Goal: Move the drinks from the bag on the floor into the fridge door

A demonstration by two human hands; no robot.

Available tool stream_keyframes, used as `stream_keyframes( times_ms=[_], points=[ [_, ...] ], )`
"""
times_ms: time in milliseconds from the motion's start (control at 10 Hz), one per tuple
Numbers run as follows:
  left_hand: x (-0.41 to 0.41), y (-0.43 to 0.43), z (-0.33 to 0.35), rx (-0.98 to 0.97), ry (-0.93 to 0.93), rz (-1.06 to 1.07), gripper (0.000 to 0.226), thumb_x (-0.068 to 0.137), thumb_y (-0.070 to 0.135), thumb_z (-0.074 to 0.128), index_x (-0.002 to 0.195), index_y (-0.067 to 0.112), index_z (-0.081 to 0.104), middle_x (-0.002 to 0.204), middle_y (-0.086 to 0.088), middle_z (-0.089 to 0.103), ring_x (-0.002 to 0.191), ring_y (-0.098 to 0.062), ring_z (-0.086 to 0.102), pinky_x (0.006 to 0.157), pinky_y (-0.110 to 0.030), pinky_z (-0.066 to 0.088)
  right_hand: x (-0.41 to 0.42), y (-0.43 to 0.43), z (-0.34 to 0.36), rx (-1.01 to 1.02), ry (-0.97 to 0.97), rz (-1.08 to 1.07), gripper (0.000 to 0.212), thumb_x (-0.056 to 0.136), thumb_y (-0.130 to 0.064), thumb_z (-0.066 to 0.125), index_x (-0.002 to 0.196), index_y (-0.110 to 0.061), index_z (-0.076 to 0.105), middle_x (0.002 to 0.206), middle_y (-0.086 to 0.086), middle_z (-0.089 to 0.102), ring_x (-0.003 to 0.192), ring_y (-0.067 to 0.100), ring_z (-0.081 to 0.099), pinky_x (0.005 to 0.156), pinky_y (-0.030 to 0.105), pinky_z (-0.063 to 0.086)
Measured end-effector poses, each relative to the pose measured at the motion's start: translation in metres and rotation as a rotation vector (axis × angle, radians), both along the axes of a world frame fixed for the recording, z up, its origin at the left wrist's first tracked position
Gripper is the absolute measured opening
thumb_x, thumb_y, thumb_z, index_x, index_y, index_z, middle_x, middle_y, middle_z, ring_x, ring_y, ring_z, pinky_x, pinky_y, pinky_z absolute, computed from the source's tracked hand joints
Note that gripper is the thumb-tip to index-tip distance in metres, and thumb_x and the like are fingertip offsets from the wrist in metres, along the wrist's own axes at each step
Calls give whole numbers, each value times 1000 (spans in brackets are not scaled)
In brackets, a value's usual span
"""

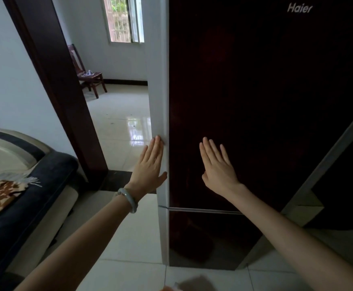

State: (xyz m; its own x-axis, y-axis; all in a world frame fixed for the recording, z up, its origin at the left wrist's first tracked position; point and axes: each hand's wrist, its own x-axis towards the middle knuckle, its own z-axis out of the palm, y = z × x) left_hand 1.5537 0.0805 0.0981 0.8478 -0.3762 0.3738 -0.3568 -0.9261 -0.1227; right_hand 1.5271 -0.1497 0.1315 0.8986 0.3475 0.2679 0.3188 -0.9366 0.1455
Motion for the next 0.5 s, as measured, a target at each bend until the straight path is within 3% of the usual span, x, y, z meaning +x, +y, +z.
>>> stream_keyframes(
  times_ms=[300,400,500],
  points=[
    [-3,-4,1,48,-14,39,98,81,46,57,143,0,-3,152,-18,-8,142,-35,-3,115,-46,9,-1,4,1,1,31,-30,89,86,-23,55,145,-7,-10,149,10,-23,142,25,-16,115,43,-8],
    [-11,-9,10,14,40,61,99,82,43,59,142,2,-8,153,-18,-8,142,-34,-6,116,-48,9,-5,8,9,71,89,-35,88,87,-24,55,146,-9,-9,154,13,-19,142,26,-15,115,44,-7],
    [-20,-17,15,-92,124,72,95,87,42,54,144,6,-12,155,-16,-12,141,-32,-14,116,-47,-1,-14,14,18,271,194,-17,86,89,-24,55,147,-12,-7,155,11,-18,143,24,-13,116,42,-2]
  ],
)
